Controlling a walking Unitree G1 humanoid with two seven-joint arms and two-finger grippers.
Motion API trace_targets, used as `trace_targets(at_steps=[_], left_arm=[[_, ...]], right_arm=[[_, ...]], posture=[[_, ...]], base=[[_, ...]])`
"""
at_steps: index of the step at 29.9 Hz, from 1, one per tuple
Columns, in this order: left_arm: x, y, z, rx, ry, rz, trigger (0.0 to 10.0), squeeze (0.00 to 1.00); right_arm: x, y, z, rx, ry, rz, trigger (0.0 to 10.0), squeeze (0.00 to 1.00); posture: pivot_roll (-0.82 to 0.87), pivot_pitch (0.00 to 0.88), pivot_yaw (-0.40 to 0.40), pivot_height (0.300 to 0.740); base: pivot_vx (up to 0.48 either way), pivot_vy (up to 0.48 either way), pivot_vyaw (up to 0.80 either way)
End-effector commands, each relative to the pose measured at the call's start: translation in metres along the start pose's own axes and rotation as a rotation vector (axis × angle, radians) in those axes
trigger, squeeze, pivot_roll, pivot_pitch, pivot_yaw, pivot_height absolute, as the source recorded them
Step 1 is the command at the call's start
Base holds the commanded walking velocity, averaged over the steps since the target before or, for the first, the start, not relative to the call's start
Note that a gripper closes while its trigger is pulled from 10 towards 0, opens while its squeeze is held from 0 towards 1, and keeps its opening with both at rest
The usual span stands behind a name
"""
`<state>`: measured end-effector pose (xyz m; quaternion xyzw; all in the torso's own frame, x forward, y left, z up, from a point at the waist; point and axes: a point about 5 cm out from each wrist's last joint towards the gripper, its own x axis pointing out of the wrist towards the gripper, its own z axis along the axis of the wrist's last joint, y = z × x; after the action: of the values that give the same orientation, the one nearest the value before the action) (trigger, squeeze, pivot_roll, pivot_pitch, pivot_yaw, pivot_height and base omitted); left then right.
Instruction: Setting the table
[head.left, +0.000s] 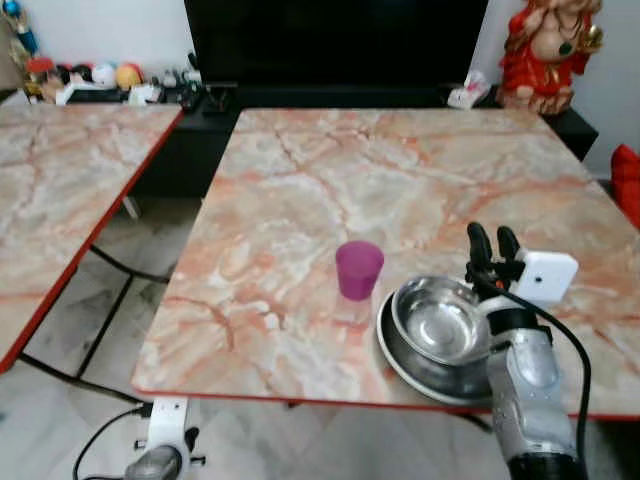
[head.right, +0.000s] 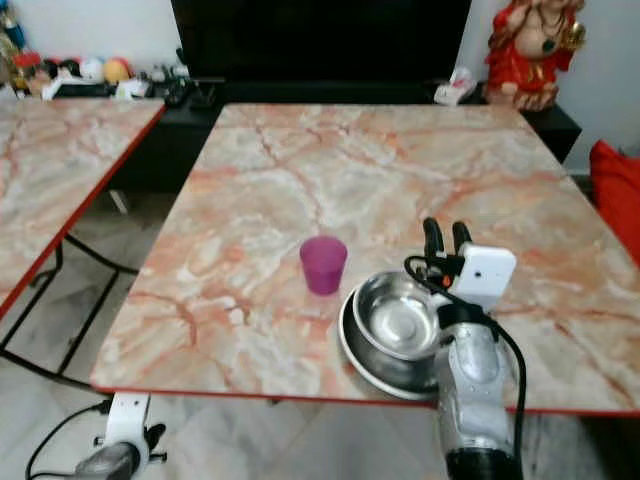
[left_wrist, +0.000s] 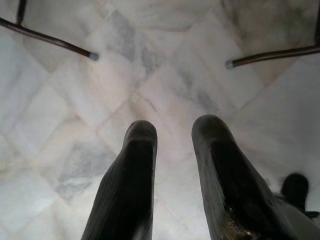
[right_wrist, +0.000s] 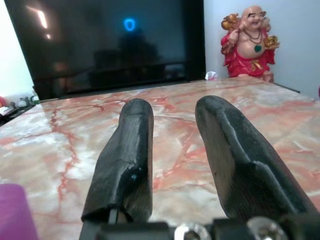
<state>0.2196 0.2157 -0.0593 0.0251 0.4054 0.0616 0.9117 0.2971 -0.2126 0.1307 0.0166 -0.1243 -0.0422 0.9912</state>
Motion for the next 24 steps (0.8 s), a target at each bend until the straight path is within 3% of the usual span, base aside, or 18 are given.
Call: trace_targets(at_steps=[1,5,24], left_arm=[[-0.001,0.007,-0.0038,-0.001,0.016,0.021,10.0,0.0],[-0.001,0.0069,-0.0041,-0.004,0.017,0.022,10.0,0.0],[-0.0006,0.0052,-0.0027,-0.016,0.014,0.024,10.0,0.0]], right_arm=[[0.0036,0.0079,0.0054,0.011,-0.029,0.023,10.0,0.0],[0.0048,0.0091,0.007,0.023,-0.04,0.03,10.0,0.0],[0.0077,0.0118,0.0056,0.059,-0.033,0.02,10.0,0.0]], posture=[[0.04,0.0,0.008,0.74],[0.04,0.0,0.008,0.74],[0.04,0.0,0.005,0.74]], base=[[0.0,0.469,0.8],[0.0,0.469,0.69],[0.0,0.469,0.0]])
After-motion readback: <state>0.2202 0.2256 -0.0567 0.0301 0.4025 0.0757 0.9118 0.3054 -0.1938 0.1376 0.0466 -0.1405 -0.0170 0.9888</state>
